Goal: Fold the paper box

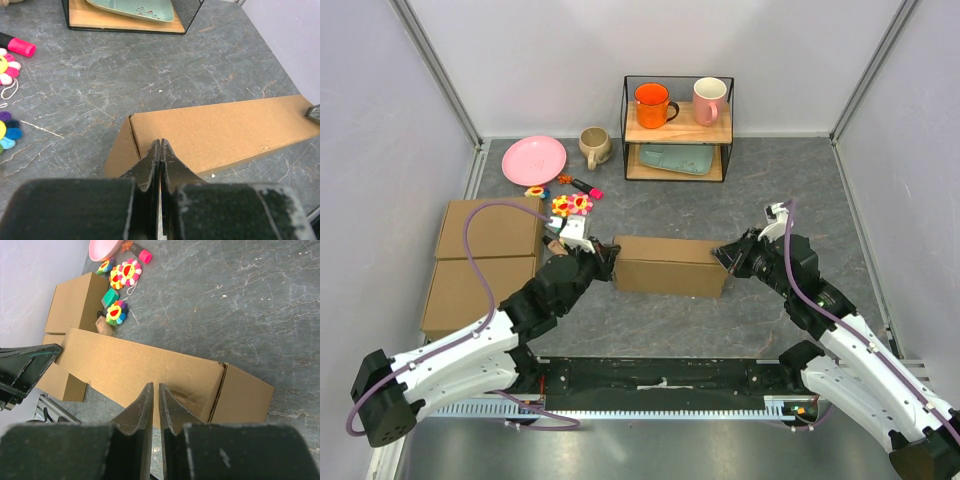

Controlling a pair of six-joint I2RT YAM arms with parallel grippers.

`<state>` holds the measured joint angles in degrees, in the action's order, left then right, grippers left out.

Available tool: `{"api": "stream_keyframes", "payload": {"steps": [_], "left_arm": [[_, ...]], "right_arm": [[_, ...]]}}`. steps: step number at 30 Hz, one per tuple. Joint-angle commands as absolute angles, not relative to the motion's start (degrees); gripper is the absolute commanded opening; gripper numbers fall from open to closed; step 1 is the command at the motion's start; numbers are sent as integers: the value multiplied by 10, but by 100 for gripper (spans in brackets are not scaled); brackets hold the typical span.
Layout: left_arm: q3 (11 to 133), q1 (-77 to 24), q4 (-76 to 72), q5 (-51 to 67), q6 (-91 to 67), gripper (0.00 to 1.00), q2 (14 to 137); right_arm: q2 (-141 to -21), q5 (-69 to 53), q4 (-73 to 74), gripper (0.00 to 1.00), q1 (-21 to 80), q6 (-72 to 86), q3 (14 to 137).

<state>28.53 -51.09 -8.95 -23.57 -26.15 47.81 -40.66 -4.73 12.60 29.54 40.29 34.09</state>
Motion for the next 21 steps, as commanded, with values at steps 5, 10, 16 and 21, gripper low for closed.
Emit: {"api": "stream_keyframes", "payload": {"steps": [5,10,16,21], "left_arm": [[380,-510,-86,-262,-214,4,447],[318,-509,-105,-227,-262,4,481],[235,-509,-97,-164,-355,3,549],[228,-510,-93,-180,-360,3,532]], "right_arm": [[-410,-44,157,15,299,395,336],[-398,-42,159,15,298,396,319],[-410,-35,168,16,298,389,369],[-446,-8,187,15,298,350,489]]}}
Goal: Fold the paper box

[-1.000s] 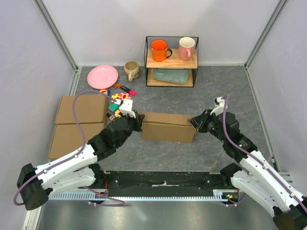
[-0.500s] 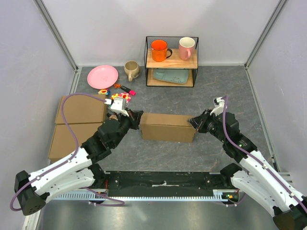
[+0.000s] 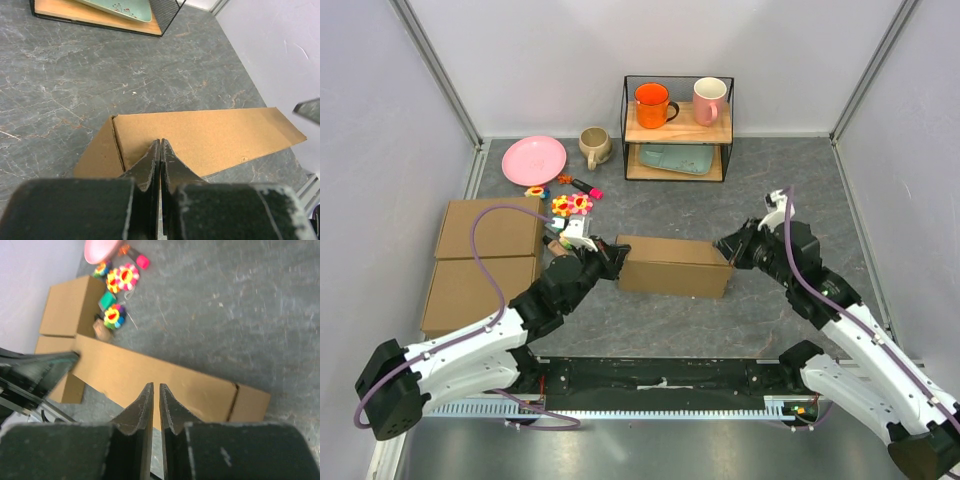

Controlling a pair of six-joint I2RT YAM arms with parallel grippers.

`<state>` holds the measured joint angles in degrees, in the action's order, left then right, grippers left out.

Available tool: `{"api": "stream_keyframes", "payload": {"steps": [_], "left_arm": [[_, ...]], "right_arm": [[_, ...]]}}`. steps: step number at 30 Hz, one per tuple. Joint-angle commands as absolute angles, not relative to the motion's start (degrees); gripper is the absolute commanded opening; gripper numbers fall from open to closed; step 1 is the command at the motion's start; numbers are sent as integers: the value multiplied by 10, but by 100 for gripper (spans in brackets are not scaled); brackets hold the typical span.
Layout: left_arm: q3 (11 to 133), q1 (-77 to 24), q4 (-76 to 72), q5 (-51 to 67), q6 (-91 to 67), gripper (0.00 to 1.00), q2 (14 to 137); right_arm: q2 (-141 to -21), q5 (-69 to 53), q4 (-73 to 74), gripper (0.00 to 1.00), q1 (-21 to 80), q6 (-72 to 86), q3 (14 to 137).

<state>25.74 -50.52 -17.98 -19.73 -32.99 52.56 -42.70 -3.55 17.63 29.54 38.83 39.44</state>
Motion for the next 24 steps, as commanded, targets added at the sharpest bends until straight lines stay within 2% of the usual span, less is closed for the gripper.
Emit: {"api": "stream_keyframes", "payload": {"steps": [1,4,7,12,16,19,20,21,24], "left_arm": [[230,-509,-91,-187,-355,3,529],[242,-509,-77,-192,-342,3,524],[243,-509,-76,-192,-340,3,523],[238,-509,-73,-194,-338,3,520],[248,-509,-69,-206,-326,3,507],[267,-510,-67,-237,-320,9,493],[272,-509,-68,-245,-317,12,482],[286,-509,-69,-252,-316,18,476],[312,-507,-74,-269,-296,24,468]], "right_arm": [[-450,-4,189,15,298,345,499],[-461,-4,192,15,298,338,505],[-456,-6,192,13,298,351,452],[-391,-18,183,11,298,391,293],[-352,-12,195,13,298,389,294],[-345,-4,199,21,298,375,345],[-346,13,199,30,298,368,368],[-352,20,200,34,298,365,379],[-374,49,207,44,298,350,414]]}}
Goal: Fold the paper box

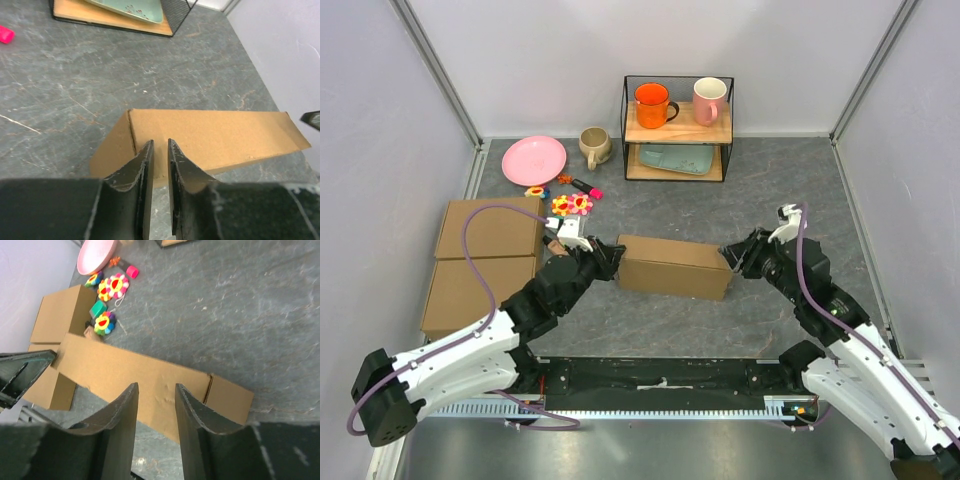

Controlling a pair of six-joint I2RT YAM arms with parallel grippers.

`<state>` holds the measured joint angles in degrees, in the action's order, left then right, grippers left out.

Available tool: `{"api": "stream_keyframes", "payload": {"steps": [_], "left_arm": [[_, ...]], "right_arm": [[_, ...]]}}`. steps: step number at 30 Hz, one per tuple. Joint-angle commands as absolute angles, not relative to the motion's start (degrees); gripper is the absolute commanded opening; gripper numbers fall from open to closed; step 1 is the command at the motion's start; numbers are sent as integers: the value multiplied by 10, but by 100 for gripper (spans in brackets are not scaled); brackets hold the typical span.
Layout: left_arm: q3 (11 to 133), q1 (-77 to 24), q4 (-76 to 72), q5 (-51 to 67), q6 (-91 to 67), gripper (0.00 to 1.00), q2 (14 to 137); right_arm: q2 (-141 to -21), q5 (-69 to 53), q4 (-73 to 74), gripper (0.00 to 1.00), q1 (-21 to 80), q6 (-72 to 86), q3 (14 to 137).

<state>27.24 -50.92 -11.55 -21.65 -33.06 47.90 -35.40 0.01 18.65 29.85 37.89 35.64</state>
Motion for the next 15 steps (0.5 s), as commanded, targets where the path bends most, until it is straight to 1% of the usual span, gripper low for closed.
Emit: {"api": "stream_keyframes", "payload": {"steps": [1,5,10,11,15], "left_arm": [[319,-506,-74,-275,-287,25,469],[337,-505,-63,-272,-283,26,485],[313,-504,-70,-280,-304,26,487],[306,-504,-75,-279,-305,26,485],[306,-503,-80,-275,-301,24,485]], "right_arm": [[-381,55,211,44,299,348,420],[-404,44,213,43,298,350,422],[-380,43,207,42,298,365,389],[-360,31,196,38,299,366,387],[-303,1,122,32,298,377,384]]}}
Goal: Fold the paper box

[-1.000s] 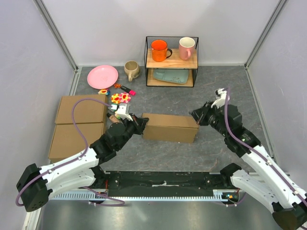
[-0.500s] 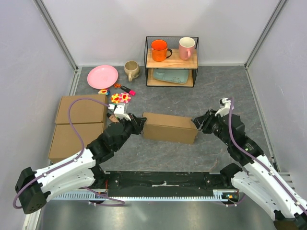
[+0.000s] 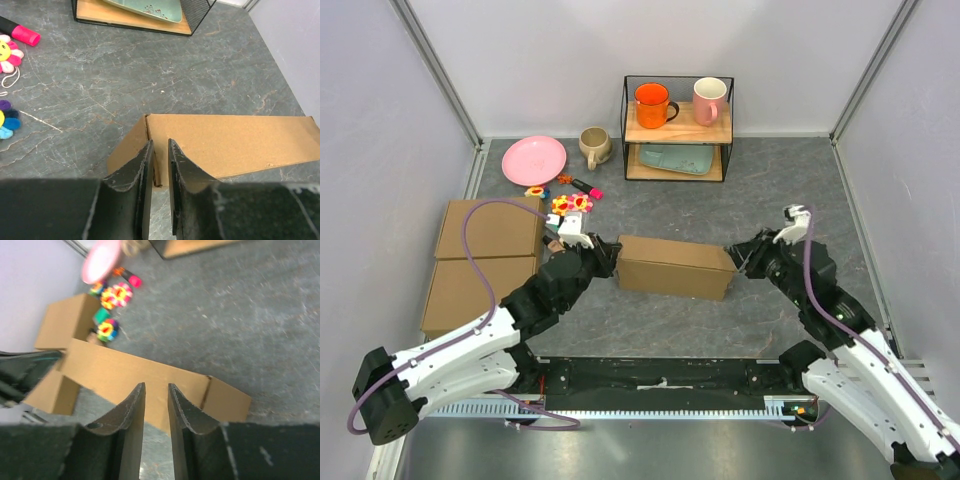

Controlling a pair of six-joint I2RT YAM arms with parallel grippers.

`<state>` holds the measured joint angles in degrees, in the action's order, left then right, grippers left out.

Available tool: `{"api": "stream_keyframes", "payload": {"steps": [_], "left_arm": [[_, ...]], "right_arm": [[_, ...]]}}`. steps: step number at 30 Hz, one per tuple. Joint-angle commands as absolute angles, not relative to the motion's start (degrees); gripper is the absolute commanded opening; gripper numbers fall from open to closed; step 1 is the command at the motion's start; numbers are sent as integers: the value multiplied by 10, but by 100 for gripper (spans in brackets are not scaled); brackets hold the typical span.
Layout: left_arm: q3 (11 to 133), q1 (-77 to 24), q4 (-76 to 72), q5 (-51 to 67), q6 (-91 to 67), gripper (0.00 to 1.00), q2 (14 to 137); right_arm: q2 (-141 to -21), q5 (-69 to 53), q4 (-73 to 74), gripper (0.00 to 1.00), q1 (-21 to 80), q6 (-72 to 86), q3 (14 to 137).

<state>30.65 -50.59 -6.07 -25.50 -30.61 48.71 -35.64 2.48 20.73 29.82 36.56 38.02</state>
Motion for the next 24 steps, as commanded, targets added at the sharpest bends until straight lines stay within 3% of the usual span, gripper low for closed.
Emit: {"api": "stream_keyframes", "payload": {"steps": [1,6,12,14,17,24], "left_arm": [[305,-503,-84,-273,-301,23,488],[299,-503,-85,-258,-316,21,500],[268,-503,-81,-246,-336,21,492],[266,-503,-81,-253,-332,21,482],[279,-502,-82,-271,-324,23,468],[318,-497,-93,-313,-299,30,458]], "right_arm": [[-301,-21,106,30,298,378,395],[-347,-54,123,26,298,374,399],[-294,-95,132,25,298,436,224],[-260,-78,134,27,297,438,220],[-250,-55,132,34,297,432,266],[-282,97,206,61,298,380,381]]}}
